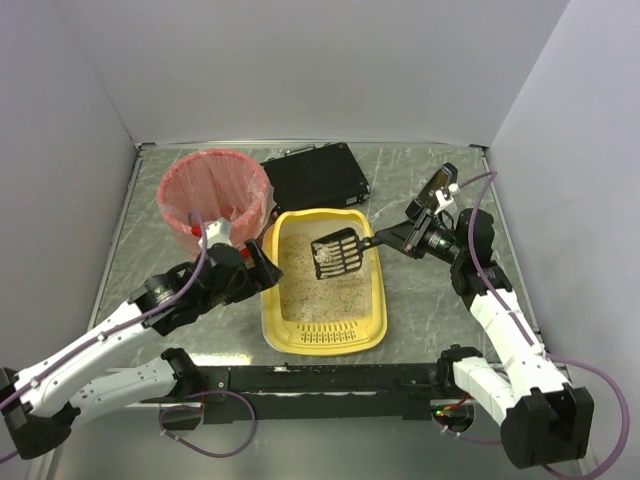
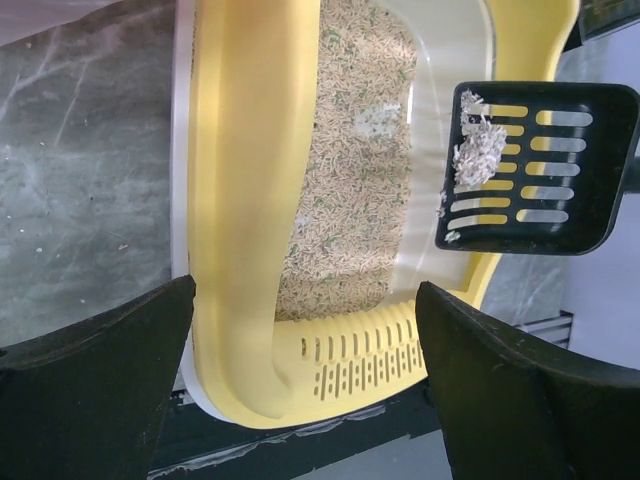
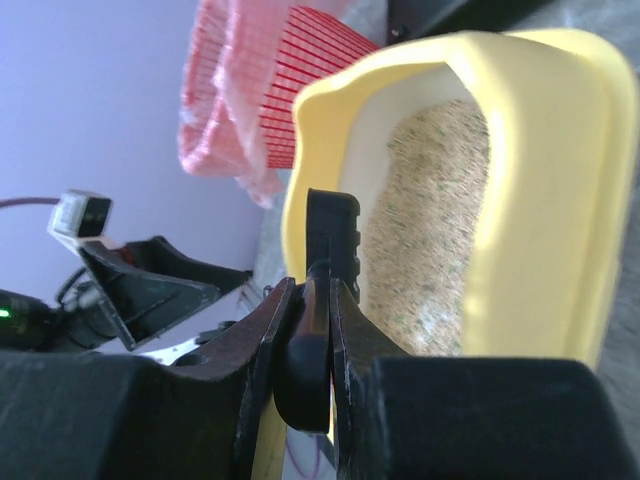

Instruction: Clean the litter box

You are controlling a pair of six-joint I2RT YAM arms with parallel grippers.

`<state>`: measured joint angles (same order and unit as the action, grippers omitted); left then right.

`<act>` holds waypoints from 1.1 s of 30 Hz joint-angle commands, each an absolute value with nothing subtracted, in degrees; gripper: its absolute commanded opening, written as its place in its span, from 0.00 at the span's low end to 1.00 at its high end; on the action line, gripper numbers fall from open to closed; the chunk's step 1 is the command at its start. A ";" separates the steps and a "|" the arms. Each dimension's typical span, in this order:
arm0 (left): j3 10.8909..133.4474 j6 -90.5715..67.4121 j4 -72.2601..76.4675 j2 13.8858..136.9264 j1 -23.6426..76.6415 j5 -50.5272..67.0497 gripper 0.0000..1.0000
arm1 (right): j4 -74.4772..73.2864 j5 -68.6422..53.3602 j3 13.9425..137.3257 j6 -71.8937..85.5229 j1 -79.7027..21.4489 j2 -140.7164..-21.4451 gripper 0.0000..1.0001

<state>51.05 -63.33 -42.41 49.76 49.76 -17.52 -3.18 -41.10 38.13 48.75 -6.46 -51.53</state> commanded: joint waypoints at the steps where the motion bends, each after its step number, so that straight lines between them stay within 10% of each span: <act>1: 48.69 -66.27 -42.19 45.45 50.01 -18.90 0.97 | 7.47 -43.32 39.36 52.74 -6.06 -57.03 0.00; 33: 43.06 -71.19 -45.61 38.41 50.01 -23.02 0.97 | -2.69 -44.83 41.66 48.61 -6.33 -53.18 0.00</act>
